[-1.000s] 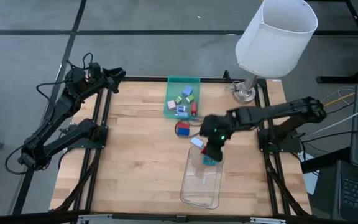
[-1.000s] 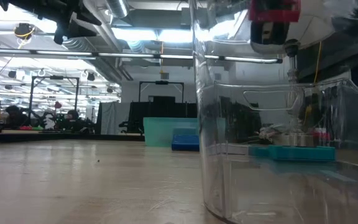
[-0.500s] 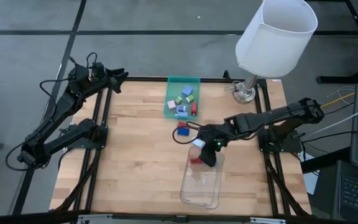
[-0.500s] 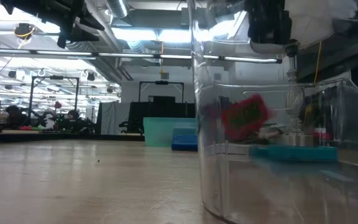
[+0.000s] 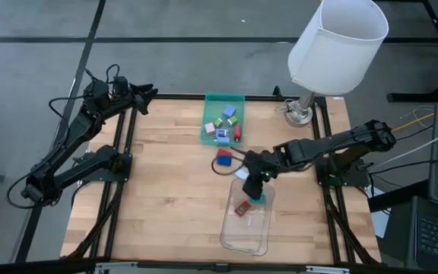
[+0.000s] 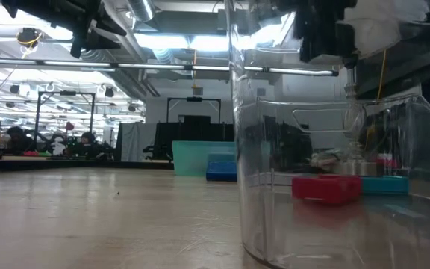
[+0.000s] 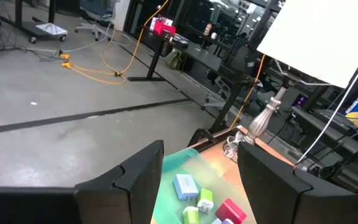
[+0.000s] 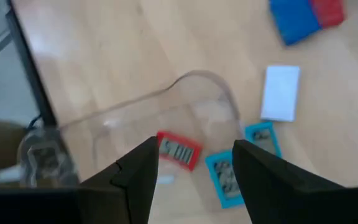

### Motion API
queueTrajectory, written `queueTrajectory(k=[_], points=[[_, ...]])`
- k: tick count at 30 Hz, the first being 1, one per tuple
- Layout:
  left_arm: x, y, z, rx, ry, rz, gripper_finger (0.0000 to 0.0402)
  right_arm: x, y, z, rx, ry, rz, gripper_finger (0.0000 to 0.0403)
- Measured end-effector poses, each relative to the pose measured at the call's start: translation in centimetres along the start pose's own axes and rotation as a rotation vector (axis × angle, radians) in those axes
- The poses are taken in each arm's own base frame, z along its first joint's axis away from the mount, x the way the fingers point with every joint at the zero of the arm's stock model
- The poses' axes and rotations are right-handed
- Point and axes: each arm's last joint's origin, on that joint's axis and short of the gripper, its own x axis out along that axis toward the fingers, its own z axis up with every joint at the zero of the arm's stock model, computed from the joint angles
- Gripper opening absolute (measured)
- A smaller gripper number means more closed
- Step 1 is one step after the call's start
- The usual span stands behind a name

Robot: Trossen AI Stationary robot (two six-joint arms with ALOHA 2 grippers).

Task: Pick & Place Office items
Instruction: Put the white digital timer into the transparent bin

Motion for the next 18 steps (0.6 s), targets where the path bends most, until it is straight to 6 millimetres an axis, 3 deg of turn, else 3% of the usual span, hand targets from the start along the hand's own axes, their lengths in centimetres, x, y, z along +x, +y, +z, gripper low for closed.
queueTrajectory(k=[7,10,13,18], points=[[0.0,-0.1,0.3,0.008,-0.031,-0.011,0.0203,0.6,-3.1,4.4,0.072,-0.092,0.052,0.0203],[0.0,-0.2,0.5,-0.003,-0.053,-0.025,0.0203,1.5,-5.2,5.8,0.121,-0.028,0.08,0.0203],[0.0,-0.2,0.5,-0.007,-0.053,-0.025,0.0203,3.6,-6.8,5.9,0.112,0.092,0.034,0.0203],[0.0,-0.2,0.5,-0.009,-0.053,-0.026,0.0203,7.7,-7.6,5.1,0.039,0.255,-0.029,0.0203]])
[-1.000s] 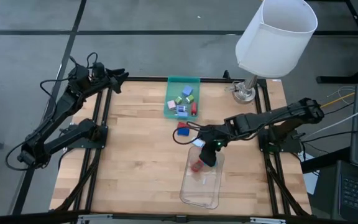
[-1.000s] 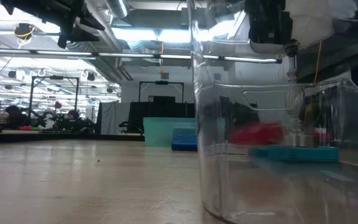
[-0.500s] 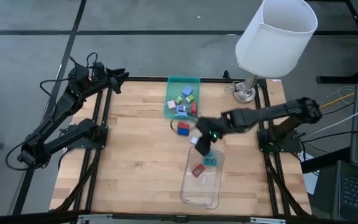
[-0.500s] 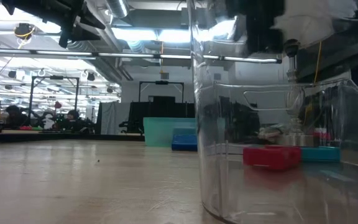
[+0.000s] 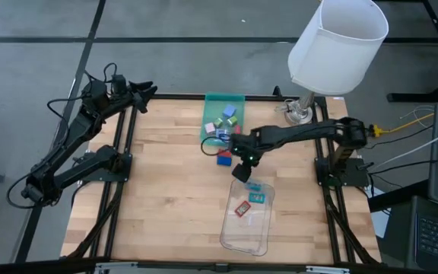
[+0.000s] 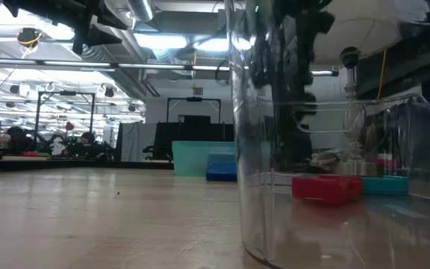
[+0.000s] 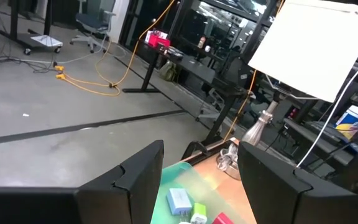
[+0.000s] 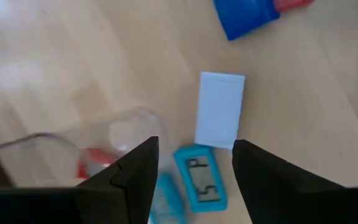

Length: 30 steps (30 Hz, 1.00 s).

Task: Pick & Place Office items
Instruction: Put the white digital timer into the transparent bin

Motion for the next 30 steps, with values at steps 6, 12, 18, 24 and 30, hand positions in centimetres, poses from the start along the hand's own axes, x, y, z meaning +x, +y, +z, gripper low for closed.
queueTrajectory(k=[6,12,18,24,30], points=[[0.0,0.0,0.0,-0.003,0.0,0.001,0.0203,3.5,-0.1,0.1,-0.044,0.079,-0.043,0.0204],[0.0,0.0,0.0,-0.004,0.002,0.002,0.0203,4.5,0.2,0.5,-0.052,0.064,-0.019,0.0204],[0.0,0.0,-0.1,-0.006,0.007,0.004,0.0203,5.0,0.1,0.7,-0.029,0.052,-0.028,0.0204],[0.0,0.0,-0.1,-0.006,0.008,0.002,0.0203,4.9,-0.3,1.0,-0.001,0.044,-0.035,0.0204],[0.0,0.0,-0.1,-0.006,0.012,-0.003,0.0203,4.6,-1.4,1.7,0.034,0.03,-0.041,0.0204]])
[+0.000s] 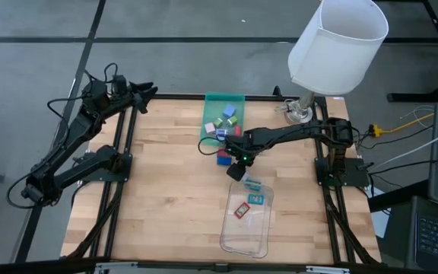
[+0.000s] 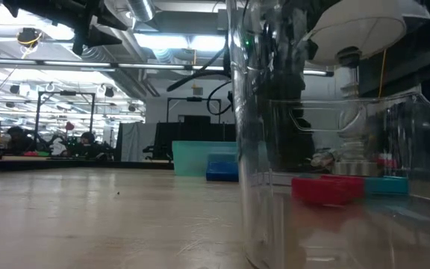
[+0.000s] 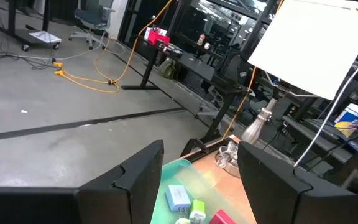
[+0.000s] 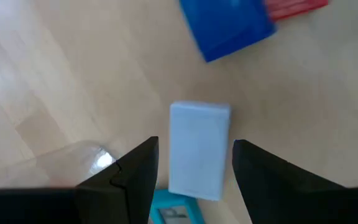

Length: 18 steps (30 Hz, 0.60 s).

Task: Pick & Place Office items
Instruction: Put the white digital timer into the transparent bin

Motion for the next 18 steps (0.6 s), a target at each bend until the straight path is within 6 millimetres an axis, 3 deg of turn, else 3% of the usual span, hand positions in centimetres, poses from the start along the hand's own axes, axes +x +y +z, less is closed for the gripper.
queueTrajectory(k=[8,18], points=[[0.0,-0.1,-0.1,0.002,0.019,-0.04,0.0203,-0.4,-1.1,0.9,0.013,-0.018,0.03,0.0204],[0.0,-0.1,-0.1,0.017,0.029,-0.051,0.0203,1.2,-1.5,1.1,0.012,0.041,0.068,0.0204]])
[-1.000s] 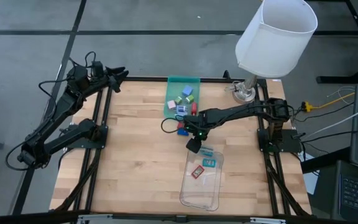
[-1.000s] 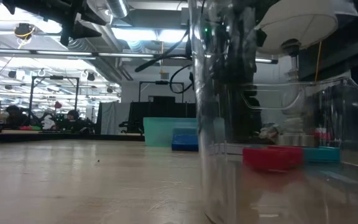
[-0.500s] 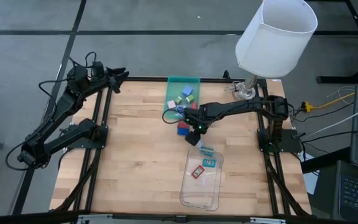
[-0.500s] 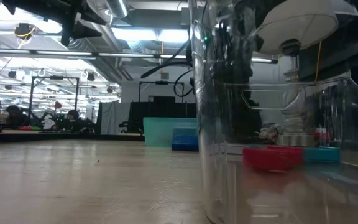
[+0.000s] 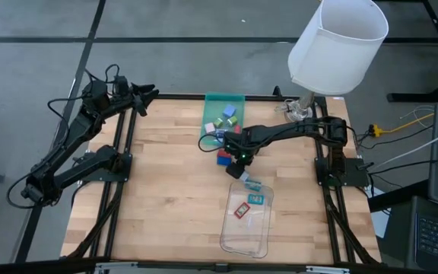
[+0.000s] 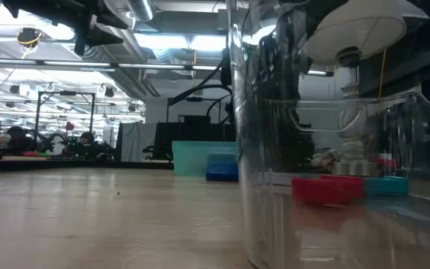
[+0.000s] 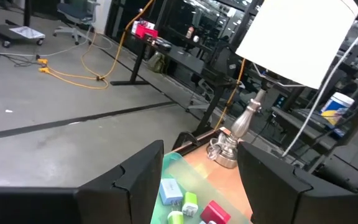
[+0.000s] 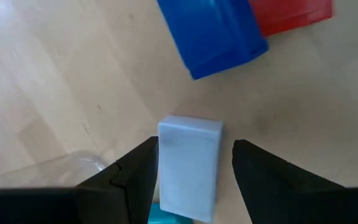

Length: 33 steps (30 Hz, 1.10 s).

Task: Pick & Place Office items
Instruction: Put the white digital timer into the transparent bin

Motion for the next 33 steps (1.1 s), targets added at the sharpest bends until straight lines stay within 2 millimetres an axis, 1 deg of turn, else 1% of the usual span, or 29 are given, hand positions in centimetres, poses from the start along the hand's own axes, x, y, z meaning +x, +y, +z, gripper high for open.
queueTrajectory(k=[5,11,14,18,22,26,28,33], points=[[0.0,0.0,-0.1,-0.002,0.008,-0.003,0.0203,0.3,0.1,-0.1,-0.002,0.028,0.037,0.0204],[0.0,0.0,-0.3,-0.013,0.044,-0.022,0.0203,0.5,-0.1,-0.3,-0.006,0.03,0.018,0.0204],[0.0,0.0,-0.5,-0.019,0.065,-0.034,0.0203,1.1,-1.1,-0.9,0.044,0.047,-0.017,0.0203],[0.0,0.0,-0.5,-0.021,0.069,-0.035,0.0203,1.8,-2.3,-1.8,0.083,0.067,-0.016,0.0203],[0.0,0.0,-0.5,-0.021,0.069,-0.035,0.0203,1.7,-3.0,-1.7,0.102,0.06,-0.036,0.0203],[0.0,0.0,-0.5,-0.02,0.068,-0.035,0.0203,1.3,-4.2,-1.3,0.14,0.051,-0.051,0.02],[0.0,0.0,-0.5,-0.02,0.068,-0.035,0.0203,1.1,-4.9,-1.1,0.159,0.05,-0.07,0.019],[0.0,0.0,-0.5,-0.02,0.068,-0.035,0.0203,0.4,-6.8,-0.4,0.199,0.035,-0.087,0.0149]])
